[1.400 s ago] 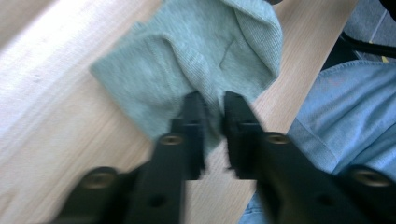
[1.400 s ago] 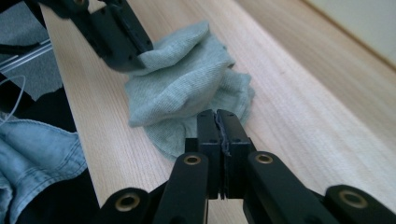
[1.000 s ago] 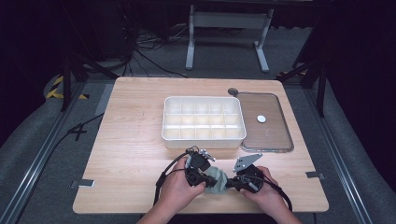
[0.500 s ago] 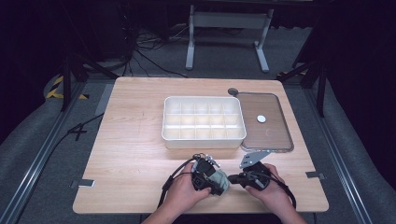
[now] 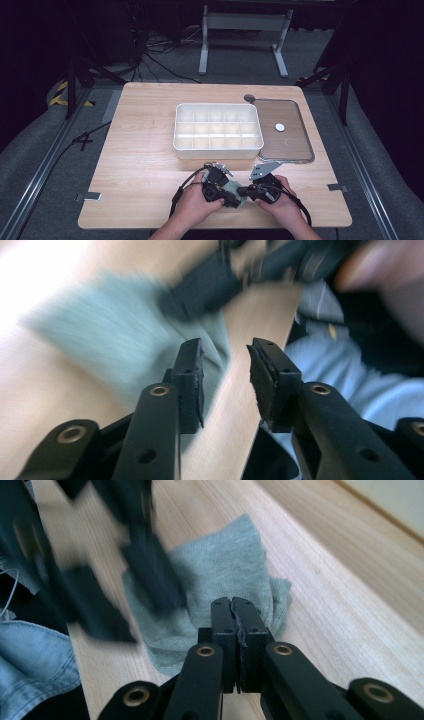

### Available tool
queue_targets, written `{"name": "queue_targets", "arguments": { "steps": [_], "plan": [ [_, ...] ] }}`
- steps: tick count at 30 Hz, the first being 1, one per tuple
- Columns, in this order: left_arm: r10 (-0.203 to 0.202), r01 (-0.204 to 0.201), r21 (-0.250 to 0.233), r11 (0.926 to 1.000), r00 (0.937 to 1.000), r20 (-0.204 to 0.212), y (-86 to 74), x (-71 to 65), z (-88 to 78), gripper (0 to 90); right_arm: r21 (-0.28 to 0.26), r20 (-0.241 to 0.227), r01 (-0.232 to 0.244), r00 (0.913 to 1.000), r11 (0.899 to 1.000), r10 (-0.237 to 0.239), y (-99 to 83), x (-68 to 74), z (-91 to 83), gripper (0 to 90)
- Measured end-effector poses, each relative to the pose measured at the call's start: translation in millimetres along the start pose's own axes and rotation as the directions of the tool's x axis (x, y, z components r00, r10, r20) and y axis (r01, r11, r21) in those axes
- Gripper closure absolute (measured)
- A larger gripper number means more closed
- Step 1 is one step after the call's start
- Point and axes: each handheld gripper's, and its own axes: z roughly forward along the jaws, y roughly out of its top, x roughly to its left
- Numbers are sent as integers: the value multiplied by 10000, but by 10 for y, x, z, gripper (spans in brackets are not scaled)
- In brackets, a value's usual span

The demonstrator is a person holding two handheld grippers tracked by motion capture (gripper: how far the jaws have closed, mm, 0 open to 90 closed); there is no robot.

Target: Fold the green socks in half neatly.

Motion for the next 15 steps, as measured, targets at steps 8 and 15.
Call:
{"name": "queue_targets", "arguments": {
  "steps": [8,15],
  "plan": [
    [765,-698,340,9970,9577,-2776,-11,132,142,834,-63,6,101,9999,9999,-101,-3,-2,8,888],
    [759,-593,626,9963,9470,-3120,-39,99,153,856,-1142,-437,-494,9980,9922,446,34,4,-214,801]
  ]
}}
